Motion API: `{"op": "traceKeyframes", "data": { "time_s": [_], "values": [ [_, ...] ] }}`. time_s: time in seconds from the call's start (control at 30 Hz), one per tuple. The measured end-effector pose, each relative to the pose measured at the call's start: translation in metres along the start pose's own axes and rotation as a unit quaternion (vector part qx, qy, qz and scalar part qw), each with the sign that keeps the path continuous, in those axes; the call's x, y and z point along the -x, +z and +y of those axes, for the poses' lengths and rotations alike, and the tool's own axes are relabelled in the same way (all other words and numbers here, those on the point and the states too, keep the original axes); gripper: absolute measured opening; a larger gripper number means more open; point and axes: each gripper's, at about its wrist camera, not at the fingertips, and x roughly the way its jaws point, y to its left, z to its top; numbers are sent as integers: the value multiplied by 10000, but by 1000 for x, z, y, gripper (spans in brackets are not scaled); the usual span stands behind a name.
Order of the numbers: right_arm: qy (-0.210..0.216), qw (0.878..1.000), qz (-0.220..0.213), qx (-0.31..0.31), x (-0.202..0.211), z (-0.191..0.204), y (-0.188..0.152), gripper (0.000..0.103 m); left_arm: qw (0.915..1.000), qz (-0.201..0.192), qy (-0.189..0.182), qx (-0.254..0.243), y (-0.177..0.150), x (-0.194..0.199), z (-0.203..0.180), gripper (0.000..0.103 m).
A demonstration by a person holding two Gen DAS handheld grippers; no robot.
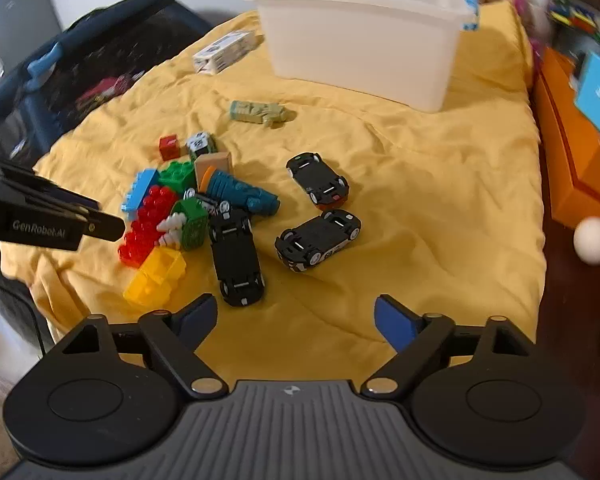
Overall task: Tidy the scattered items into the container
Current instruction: 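Grasp the black toy car with the left gripper while the right gripper grasps another black car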
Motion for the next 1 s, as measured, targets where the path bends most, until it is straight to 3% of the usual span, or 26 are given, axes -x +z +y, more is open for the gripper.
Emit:
{"op": "traceKeyframes", "data": {
  "time_s": [0.07,0.2,0.23,0.3,0.43,0.63,0.77,0.9,0.97,1.0],
  "values": [
    [96,9999,52,41,-2,-4,-2,69,9999,92,-131,11,-5,-3,-3,24],
    [83,9985,-68,529,-2,0,-6,23,9987,203,-468,-51,-18,-6,-12,18],
    [84,9977,-94,670,-2,2,-6,21,9979,242,-595,-67,-21,-7,-16,18],
    [83,9959,-163,890,-2,4,-4,21,9964,310,-787,-87,-21,-10,-25,19],
    [90,9955,-218,923,0,3,-1,21,9967,311,-745,-106,-14,-29,-41,21],
    [102,9959,-213,872,-3,4,-6,27,9884,258,-1453,364,3,-37,-29,24],
    [-128,9964,-319,776,-6,7,-3,28,9952,119,-968,27,16,-44,-23,24],
    [-742,9813,-610,1670,-12,24,3,29,9915,187,-1260,-282,27,-32,-13,25],
    [-795,9727,-569,2104,-17,33,4,36,9885,219,-1426,-454,30,-20,-12,28],
    [-798,9687,-536,2288,-21,37,4,46,9864,218,-1528,-559,31,-12,-12,30]
  ]
}}
